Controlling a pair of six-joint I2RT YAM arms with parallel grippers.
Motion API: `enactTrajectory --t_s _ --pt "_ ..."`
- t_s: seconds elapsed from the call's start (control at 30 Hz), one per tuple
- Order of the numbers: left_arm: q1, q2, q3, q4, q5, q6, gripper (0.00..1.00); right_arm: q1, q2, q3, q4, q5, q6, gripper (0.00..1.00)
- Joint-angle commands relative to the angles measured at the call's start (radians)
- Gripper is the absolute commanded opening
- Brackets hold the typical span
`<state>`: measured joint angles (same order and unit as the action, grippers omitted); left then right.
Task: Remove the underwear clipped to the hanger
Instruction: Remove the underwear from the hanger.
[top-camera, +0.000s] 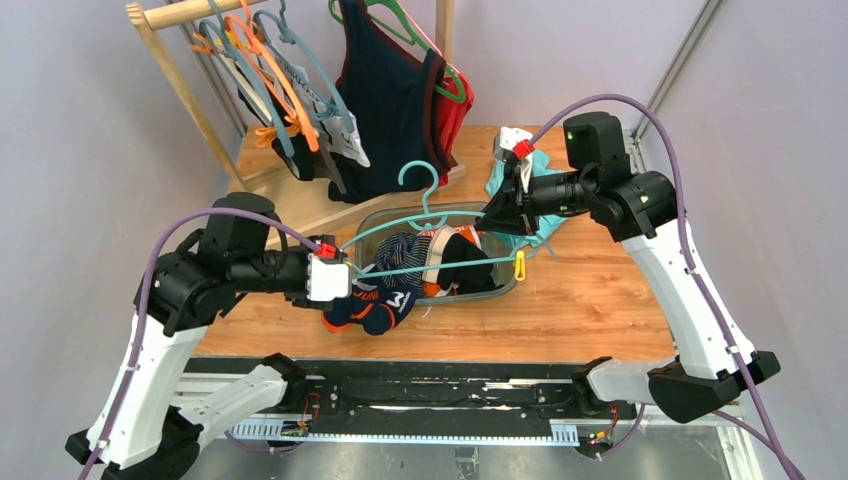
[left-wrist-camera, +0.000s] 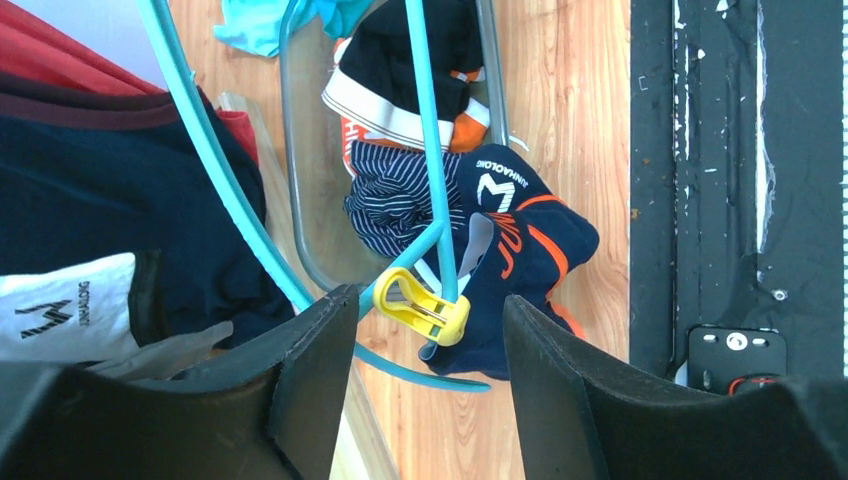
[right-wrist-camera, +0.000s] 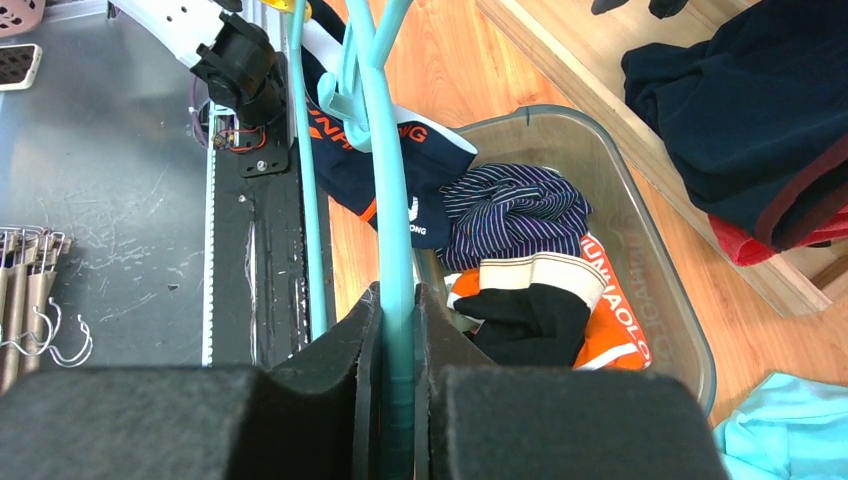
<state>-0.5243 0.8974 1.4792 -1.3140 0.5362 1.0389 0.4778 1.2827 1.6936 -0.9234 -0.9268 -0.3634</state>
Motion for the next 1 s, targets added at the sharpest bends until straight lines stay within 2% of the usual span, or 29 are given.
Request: enactTrajectory --t_s 0.0,0.4,0.73,0.97 --pt "-0.013 0.011 -0.007 -0.004 0.008 0.033 0.58 -0.011 -0.004 -0.009 -0.009 -0.023 -0.015 0.01" --pt "-0.029 0.015 -0.025 -0.01 0.031 0.063 0.47 -0.008 0.0 -0.021 -0.02 -0.013 -0.033 0.01" --pt "-0.035 0.03 -0.042 -0.011 0.064 0.093 0.48 -0.006 0.0 -0.022 -0.021 -0.015 -0.032 0.0" --pt "-0.043 0.028 -0.052 -0.01 0.066 0.096 0.39 -0.007 -0.003 -0.028 -0.022 -0.002 -0.037 0.0"
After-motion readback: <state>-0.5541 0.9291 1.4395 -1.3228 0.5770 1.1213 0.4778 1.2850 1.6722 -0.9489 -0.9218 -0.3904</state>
